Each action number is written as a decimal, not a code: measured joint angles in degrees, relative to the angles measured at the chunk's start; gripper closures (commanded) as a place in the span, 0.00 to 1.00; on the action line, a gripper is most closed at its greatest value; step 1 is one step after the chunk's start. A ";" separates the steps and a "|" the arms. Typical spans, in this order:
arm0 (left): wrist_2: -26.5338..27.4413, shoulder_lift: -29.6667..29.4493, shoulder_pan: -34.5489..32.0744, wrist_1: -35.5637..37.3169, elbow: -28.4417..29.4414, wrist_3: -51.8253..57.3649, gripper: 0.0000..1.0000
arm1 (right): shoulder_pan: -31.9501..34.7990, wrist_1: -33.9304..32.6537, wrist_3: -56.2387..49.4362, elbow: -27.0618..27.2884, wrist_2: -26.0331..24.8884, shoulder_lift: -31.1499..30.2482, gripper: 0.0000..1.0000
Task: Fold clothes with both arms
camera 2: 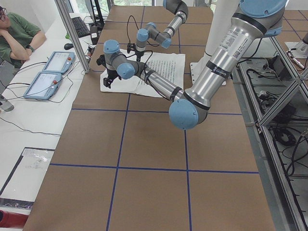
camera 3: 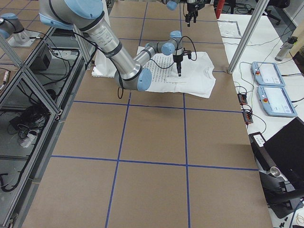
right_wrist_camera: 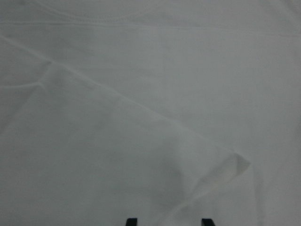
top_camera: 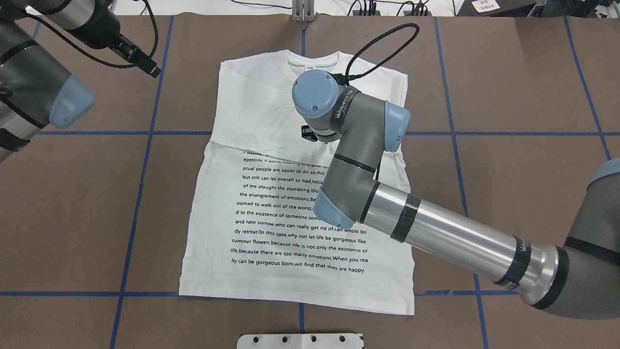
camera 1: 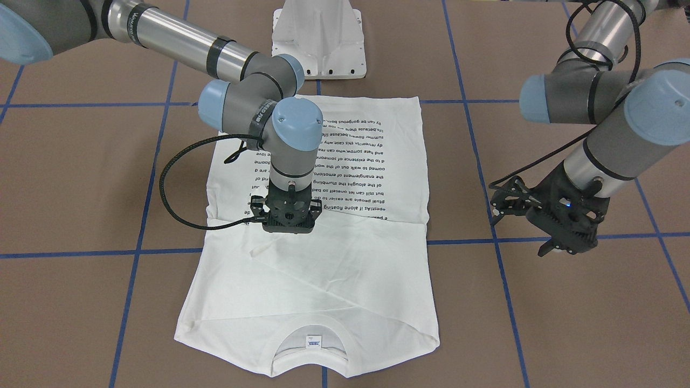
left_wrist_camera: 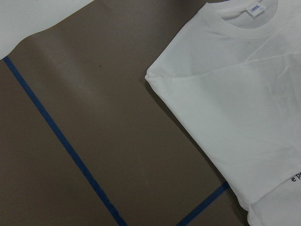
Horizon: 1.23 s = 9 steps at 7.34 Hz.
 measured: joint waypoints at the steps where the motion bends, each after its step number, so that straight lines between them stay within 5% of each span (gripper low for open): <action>1: 0.00 0.00 0.00 0.00 0.00 -0.04 0.00 | -0.28 0.01 -0.06 -0.12 -0.28 0.02 0.56; 2: 0.00 0.00 0.01 -0.01 0.00 -0.06 0.00 | -0.52 -0.02 -0.11 -0.17 -0.40 0.03 0.68; 3: 0.00 0.00 0.01 -0.01 -0.03 -0.06 0.00 | -0.73 -0.07 -0.14 -0.22 -0.48 0.02 0.92; 4: 0.02 0.00 0.01 -0.01 -0.04 -0.09 0.00 | -0.88 -0.13 -0.17 -0.23 -0.51 0.01 1.00; 9: 0.09 0.06 -0.08 -0.01 -0.16 -0.11 0.00 | 0.81 -3.94 -3.16 3.01 -0.71 -1.28 1.00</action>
